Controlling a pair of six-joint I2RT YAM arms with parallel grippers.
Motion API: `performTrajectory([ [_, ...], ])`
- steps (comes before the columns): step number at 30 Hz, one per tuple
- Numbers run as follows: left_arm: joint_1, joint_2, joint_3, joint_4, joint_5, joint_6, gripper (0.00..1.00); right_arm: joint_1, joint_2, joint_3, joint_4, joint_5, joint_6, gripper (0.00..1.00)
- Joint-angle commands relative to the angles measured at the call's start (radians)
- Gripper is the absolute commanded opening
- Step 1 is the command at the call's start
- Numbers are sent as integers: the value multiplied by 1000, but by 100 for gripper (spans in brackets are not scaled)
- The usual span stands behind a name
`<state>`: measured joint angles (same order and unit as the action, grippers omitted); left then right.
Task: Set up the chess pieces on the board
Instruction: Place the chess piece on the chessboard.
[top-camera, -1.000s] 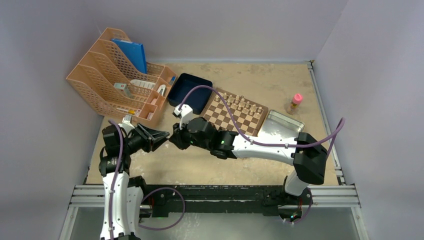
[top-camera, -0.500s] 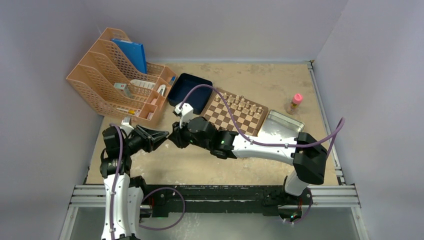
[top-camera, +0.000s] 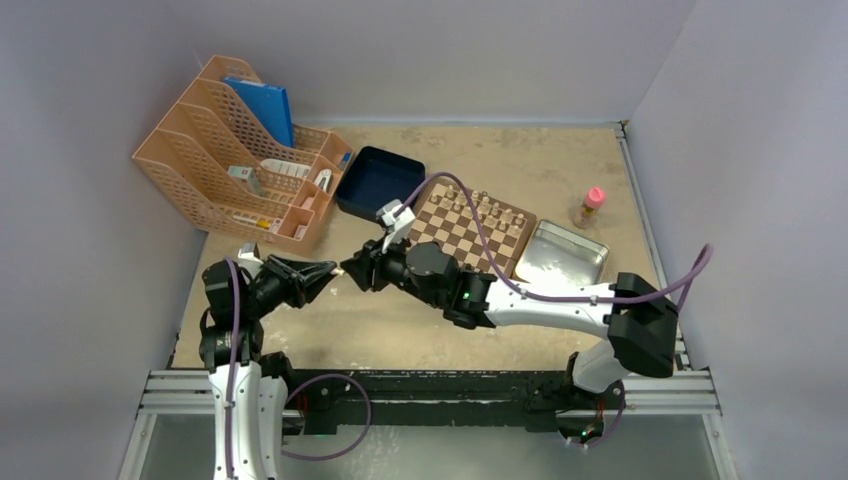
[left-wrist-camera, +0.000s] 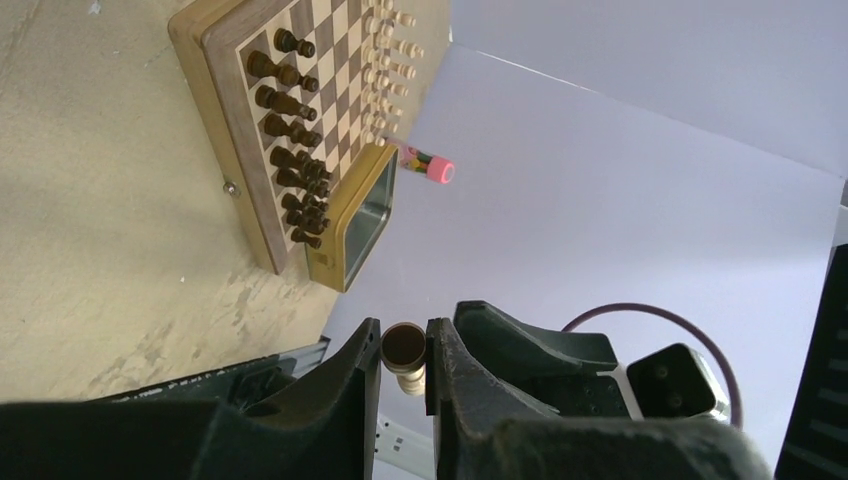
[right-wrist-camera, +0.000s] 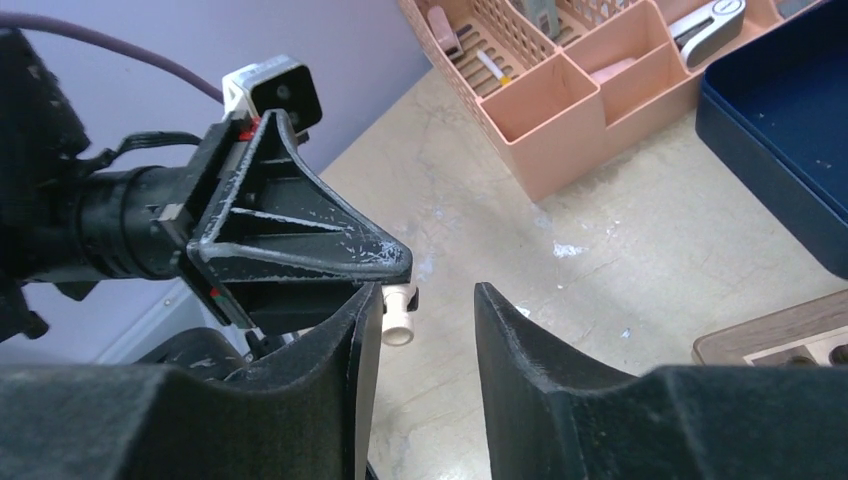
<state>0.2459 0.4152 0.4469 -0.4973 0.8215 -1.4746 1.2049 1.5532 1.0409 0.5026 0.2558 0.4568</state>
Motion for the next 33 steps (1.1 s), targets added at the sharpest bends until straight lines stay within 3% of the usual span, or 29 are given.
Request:
performTrajectory([
  [1, -3, -28, 50, -78, -58, -205, 0, -1, -105, -62, 170, 15, 9, 43],
  [8, -3, -43, 82, -119, -74, -241, 0, 0, -113, -97, 234, -64, -52, 43],
  [15, -3, -32, 117, -136, -77, -231, 0, 37, -77, -87, 233, -18, -88, 44],
  [33, -3, -47, 139, -167, -93, -238, 0, 74, -42, -72, 266, 31, -134, 32],
])
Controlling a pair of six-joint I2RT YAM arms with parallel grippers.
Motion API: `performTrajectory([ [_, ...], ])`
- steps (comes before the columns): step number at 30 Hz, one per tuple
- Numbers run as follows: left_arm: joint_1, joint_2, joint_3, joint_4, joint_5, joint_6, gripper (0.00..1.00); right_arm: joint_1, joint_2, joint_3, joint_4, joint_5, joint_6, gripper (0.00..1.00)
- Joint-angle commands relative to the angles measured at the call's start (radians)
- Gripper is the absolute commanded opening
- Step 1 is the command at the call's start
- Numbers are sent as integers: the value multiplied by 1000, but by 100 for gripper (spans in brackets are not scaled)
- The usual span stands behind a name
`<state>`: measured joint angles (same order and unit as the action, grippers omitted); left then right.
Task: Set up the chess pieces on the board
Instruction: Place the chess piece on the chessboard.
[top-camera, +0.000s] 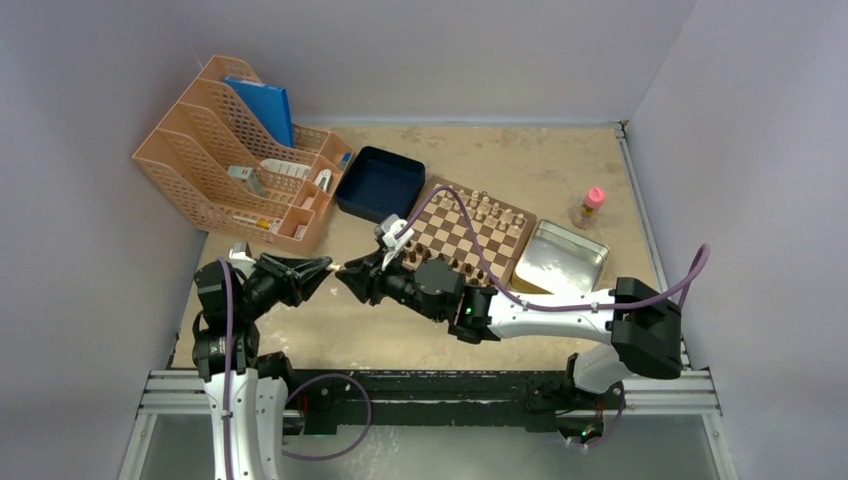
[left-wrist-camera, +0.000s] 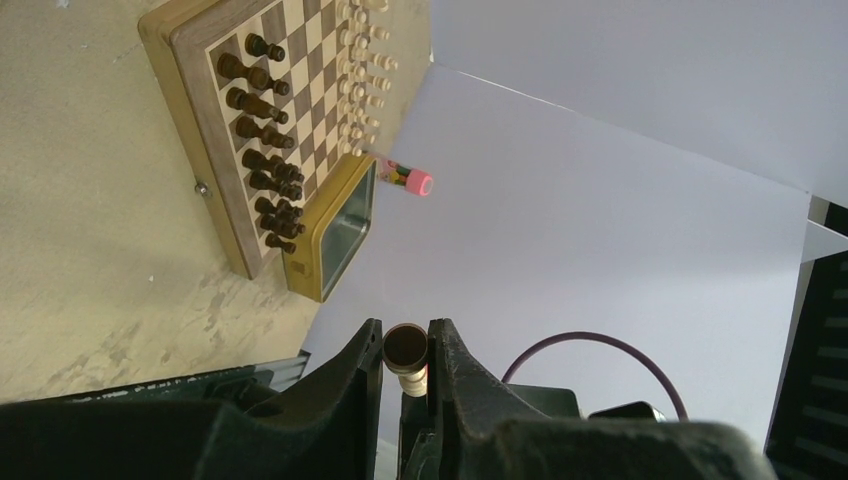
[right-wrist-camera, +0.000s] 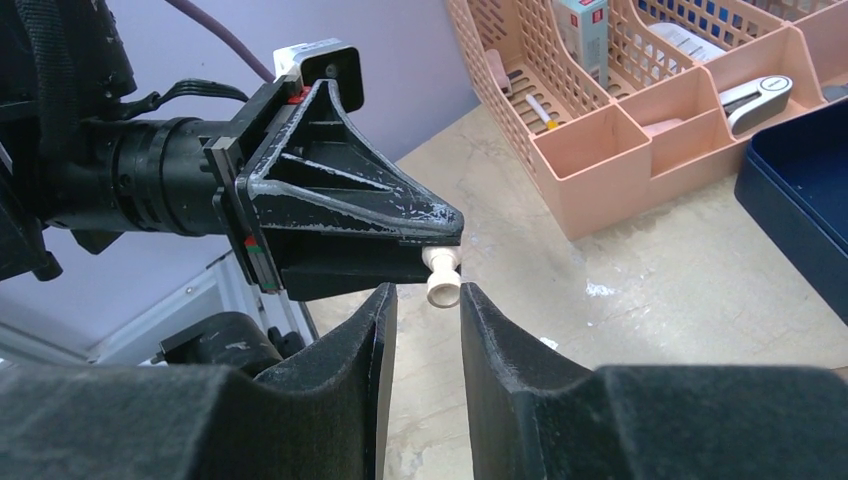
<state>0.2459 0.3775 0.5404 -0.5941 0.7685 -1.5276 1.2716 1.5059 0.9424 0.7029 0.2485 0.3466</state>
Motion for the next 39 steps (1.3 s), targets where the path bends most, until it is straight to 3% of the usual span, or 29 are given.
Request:
performTrajectory([
  [1, -3, -9, 46, -70, -39, -186, 0, 9, 8, 27, 67, 41, -24, 33],
  [6, -3, -11, 44, -70, -34, -189, 0, 11, 27, 39, 64, 45, -20, 37],
  [14, -3, -14, 53, -80, -45, -186, 0, 14, 29, 38, 91, 37, -26, 25],
  [22, -3, -17, 60, -96, -52, -189, 0, 14, 21, 29, 136, 34, -31, 33],
  [32, -4, -19, 77, -109, -64, -177, 1, 15, 30, 27, 184, 51, -40, 11],
  [33, -4, -17, 78, -106, -64, -170, 7, 15, 23, 24, 190, 59, -38, 8],
  [36, -3, -8, 85, -97, -59, -148, 38, 15, -6, 21, 177, 94, -41, 5],
  [39, -3, 9, 108, -88, -62, -95, 54, 15, -46, 38, 45, 125, -44, 5],
])
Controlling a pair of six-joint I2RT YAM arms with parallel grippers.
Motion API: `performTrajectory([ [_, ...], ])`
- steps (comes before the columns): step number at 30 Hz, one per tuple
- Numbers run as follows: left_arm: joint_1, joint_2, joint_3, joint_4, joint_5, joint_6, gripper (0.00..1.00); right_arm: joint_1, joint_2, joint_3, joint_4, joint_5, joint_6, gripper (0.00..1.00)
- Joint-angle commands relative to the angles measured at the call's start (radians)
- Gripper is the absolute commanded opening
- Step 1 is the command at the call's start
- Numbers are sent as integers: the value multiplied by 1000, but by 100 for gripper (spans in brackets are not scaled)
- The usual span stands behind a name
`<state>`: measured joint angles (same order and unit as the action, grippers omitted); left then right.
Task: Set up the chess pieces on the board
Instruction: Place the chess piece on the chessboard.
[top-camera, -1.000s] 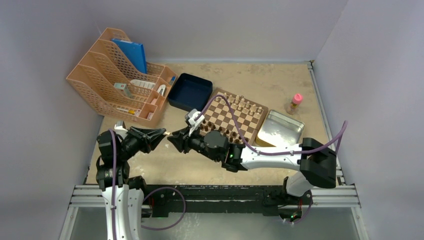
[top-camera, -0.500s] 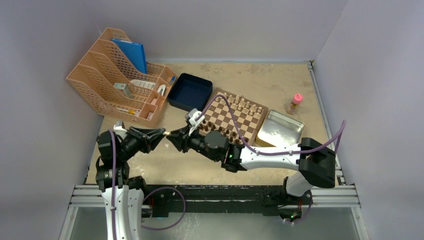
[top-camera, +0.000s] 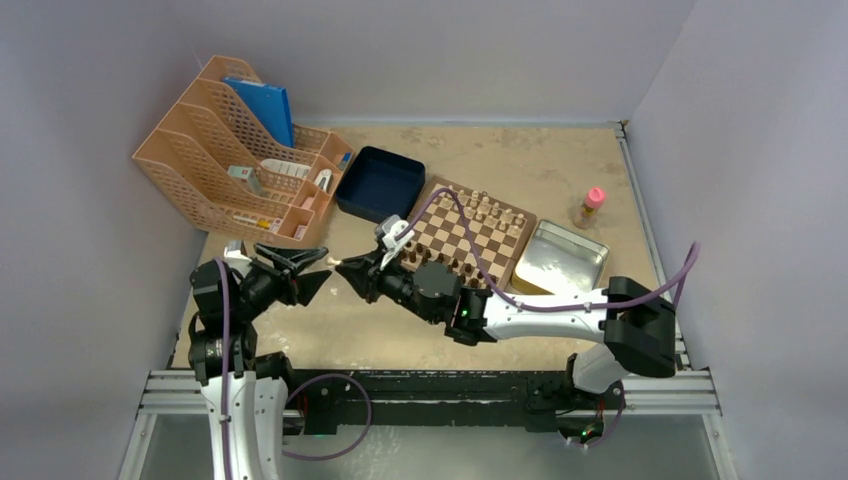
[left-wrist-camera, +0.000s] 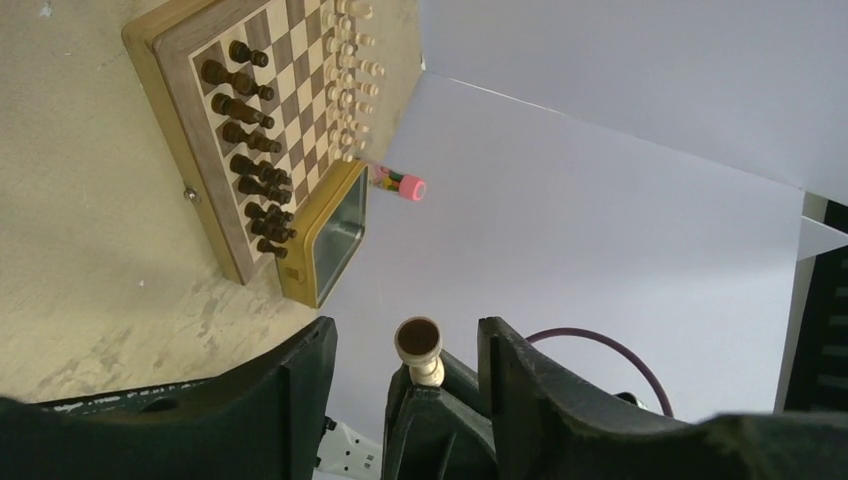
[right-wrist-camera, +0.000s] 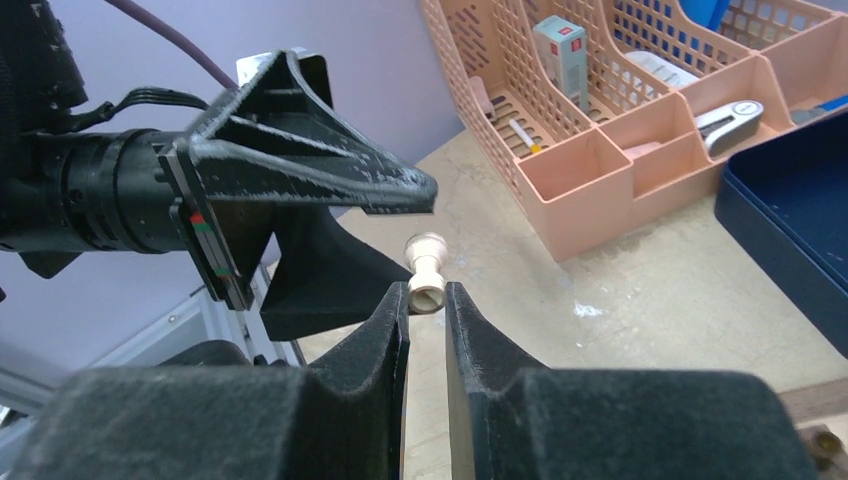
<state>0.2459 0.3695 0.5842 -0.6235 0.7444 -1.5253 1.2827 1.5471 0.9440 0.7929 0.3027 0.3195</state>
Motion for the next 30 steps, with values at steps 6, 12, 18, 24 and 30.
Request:
performTrajectory([
  [6, -3, 85, 180, -103, -138, 205, 60, -33, -182, 79, -398, 223, -29, 6],
  [12, -3, 134, 237, -83, -147, 683, 60, -232, -243, 108, -714, 197, -48, 7],
  [18, -3, 159, 169, -50, 33, 956, 65, -408, -200, 182, -911, 114, -102, 8],
  [24, -3, 150, 109, -24, 160, 1058, 68, -538, -13, 280, -1027, 1, -163, 7],
  [30, -3, 170, 144, 15, 258, 1127, 70, -586, 160, 374, -1106, -57, -176, 9],
])
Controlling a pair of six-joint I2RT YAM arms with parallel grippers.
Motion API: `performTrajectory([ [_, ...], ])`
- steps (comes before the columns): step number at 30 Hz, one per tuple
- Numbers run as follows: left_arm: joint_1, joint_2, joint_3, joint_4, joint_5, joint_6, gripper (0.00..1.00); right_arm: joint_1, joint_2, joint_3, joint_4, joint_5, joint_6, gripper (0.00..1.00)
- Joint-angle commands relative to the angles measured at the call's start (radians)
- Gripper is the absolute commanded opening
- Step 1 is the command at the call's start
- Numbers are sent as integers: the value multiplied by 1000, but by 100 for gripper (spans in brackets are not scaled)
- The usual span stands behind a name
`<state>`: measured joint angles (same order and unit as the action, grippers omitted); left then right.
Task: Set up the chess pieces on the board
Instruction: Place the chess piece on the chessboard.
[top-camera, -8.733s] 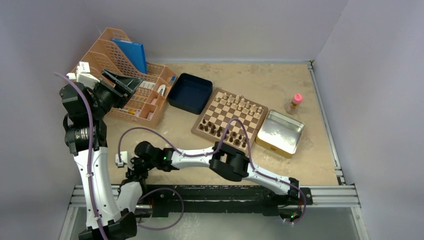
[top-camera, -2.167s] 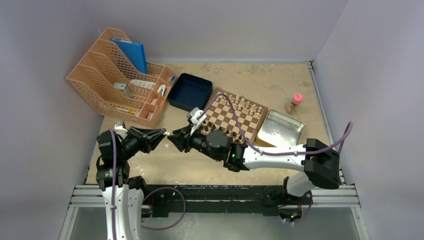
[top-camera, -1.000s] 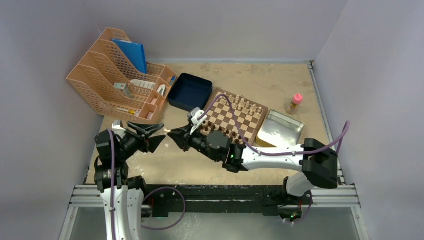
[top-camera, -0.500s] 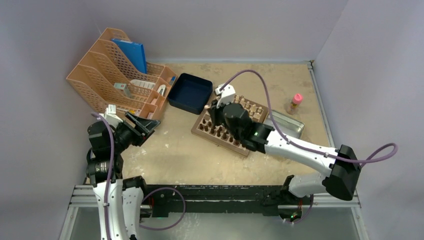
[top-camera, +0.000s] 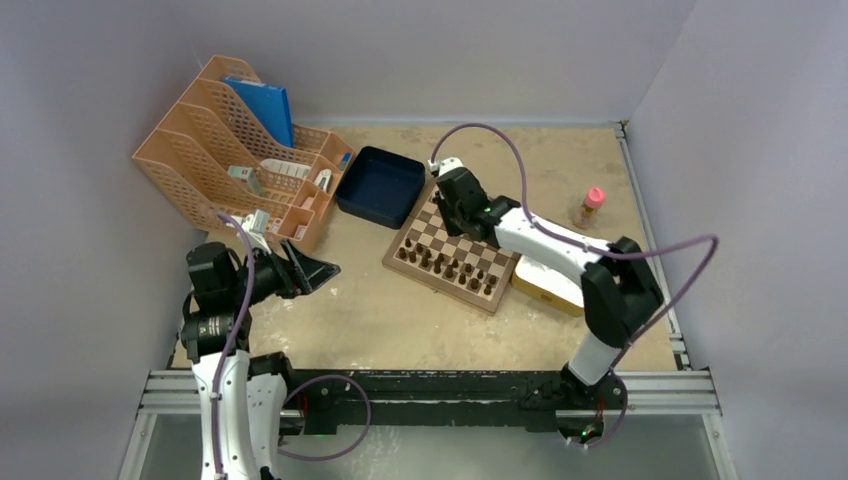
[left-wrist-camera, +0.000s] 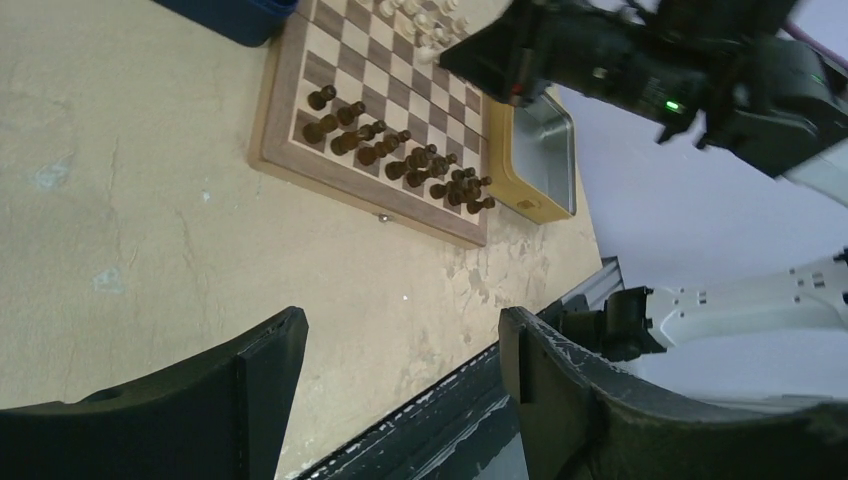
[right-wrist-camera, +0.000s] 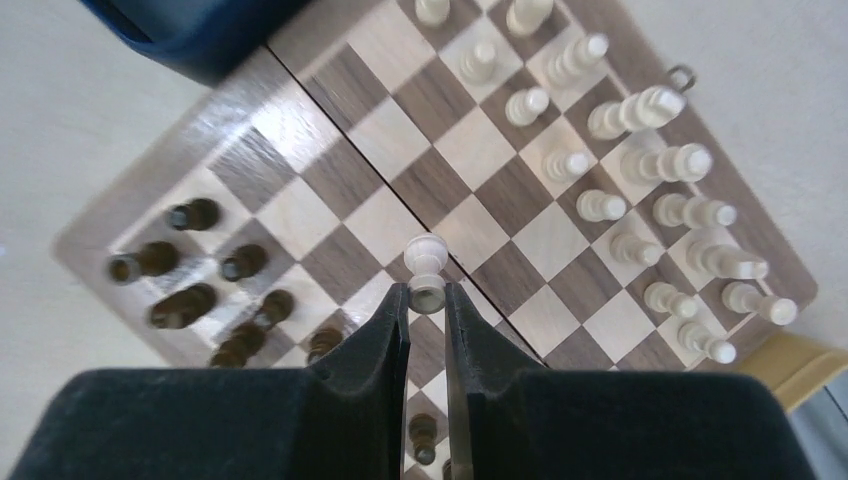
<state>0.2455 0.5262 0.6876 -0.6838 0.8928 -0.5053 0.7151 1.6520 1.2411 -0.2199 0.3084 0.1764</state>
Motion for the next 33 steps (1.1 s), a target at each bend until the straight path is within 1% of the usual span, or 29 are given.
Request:
performTrajectory([
  [1, -3, 18, 46, 84, 116, 113, 71, -25, 69, 85, -96, -70, -35, 9],
  [5, -3, 36, 47, 165, 157, 95, 72, -38, 115, 119, -112, -102, -48, 12],
  [11, -3, 62, 2, 285, 182, 50, 73, -43, 194, 167, -143, -107, -64, 17],
  [16, -3, 74, -55, 330, 190, 36, 74, -46, 233, 195, -136, -114, -78, 22],
  [19, -3, 81, -52, 324, 188, 40, 75, -47, 256, 222, -144, -116, -83, 23],
  [22, -3, 84, -58, 323, 187, 40, 75, -49, 256, 231, -134, -111, -76, 30],
  [24, -3, 87, -59, 323, 186, 40, 75, -49, 251, 233, -122, -107, -74, 33],
  [26, -3, 90, -58, 324, 186, 40, 76, -49, 250, 228, -108, -105, -72, 33],
  [31, -3, 98, -58, 322, 185, 40, 76, -51, 246, 221, -98, -117, -65, 27],
  [33, -3, 101, -59, 323, 186, 40, 77, -49, 240, 219, -98, -117, -60, 27],
])
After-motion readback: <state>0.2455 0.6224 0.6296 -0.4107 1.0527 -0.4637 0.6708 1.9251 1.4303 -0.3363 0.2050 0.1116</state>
